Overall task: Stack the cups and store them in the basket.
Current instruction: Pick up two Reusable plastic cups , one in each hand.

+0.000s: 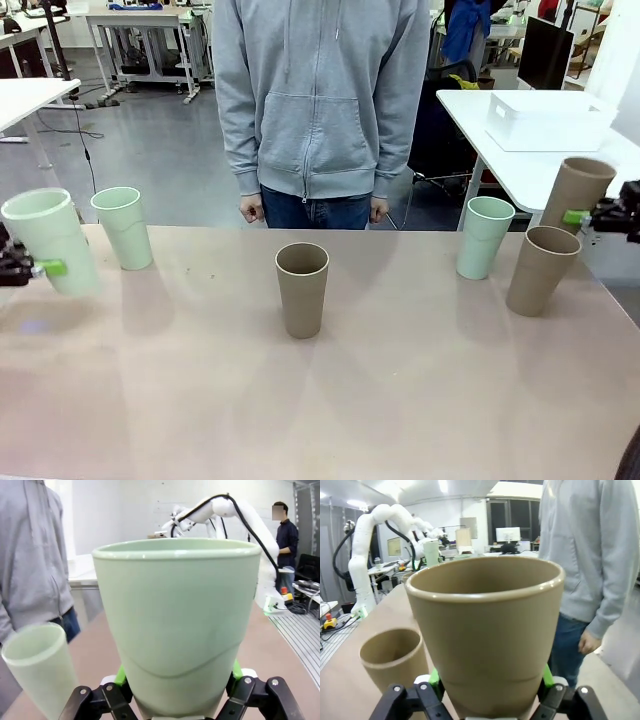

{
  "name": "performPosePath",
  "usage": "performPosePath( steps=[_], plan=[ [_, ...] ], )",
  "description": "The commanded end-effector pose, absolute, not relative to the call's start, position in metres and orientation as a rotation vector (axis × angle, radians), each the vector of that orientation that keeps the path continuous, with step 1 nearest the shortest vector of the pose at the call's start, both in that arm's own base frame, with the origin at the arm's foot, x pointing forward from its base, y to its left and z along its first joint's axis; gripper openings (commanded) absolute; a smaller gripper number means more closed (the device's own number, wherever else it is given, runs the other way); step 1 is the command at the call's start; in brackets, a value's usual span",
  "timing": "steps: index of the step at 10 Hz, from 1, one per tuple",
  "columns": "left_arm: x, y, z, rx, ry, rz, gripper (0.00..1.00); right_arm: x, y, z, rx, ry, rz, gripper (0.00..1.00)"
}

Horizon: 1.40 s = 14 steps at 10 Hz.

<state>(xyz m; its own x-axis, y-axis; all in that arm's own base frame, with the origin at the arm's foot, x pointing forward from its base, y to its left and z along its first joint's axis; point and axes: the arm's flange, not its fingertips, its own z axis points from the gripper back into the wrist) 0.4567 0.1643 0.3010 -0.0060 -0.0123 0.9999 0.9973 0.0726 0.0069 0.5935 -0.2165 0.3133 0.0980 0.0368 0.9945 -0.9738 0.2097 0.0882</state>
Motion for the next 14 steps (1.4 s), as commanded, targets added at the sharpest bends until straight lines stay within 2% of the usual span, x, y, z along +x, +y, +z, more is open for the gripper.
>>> performPosePath(
  steps=[1, 4, 6, 9, 10, 11, 12, 14],
  plan=[
    [0.462, 0.149, 0.348, -1.102, -1.253, -1.122, 0.83, 0.58, -0.196, 0.355, 0.961, -1.214, 0.967, 0.85],
    [0.459, 0.112, 0.415, -1.064, -1.245, -1.086, 0.83, 0.545, -0.181, 0.434, 0.882, -1.282, 0.933, 0.85],
    [0.444, 0.079, 0.444, -1.074, -1.207, -1.091, 0.83, 0.5, -0.166, 0.472, 0.972, -1.265, 0.936, 0.85],
    [0.412, 0.022, 0.458, -1.157, -1.156, -1.083, 0.83, 0.432, -0.141, 0.487, 1.114, -1.151, 0.949, 0.85],
    [0.403, 0.009, 0.456, -1.182, -1.161, -1.074, 0.83, 0.427, -0.132, 0.478, 1.087, -1.158, 0.949, 0.85],
    [0.395, 0.007, 0.451, -1.239, -1.174, -1.084, 0.83, 0.446, -0.152, 0.487, 1.085, -1.194, 0.958, 0.85],
    [0.411, 0.018, 0.454, -1.158, -1.136, -1.128, 0.83, 0.446, -0.152, 0.487, 1.085, -1.194, 0.958, 0.85],
    [0.411, 0.018, 0.454, -1.158, -1.136, -1.128, 0.83, 0.446, -0.152, 0.487, 1.085, -1.194, 0.958, 0.85]
  ],
)
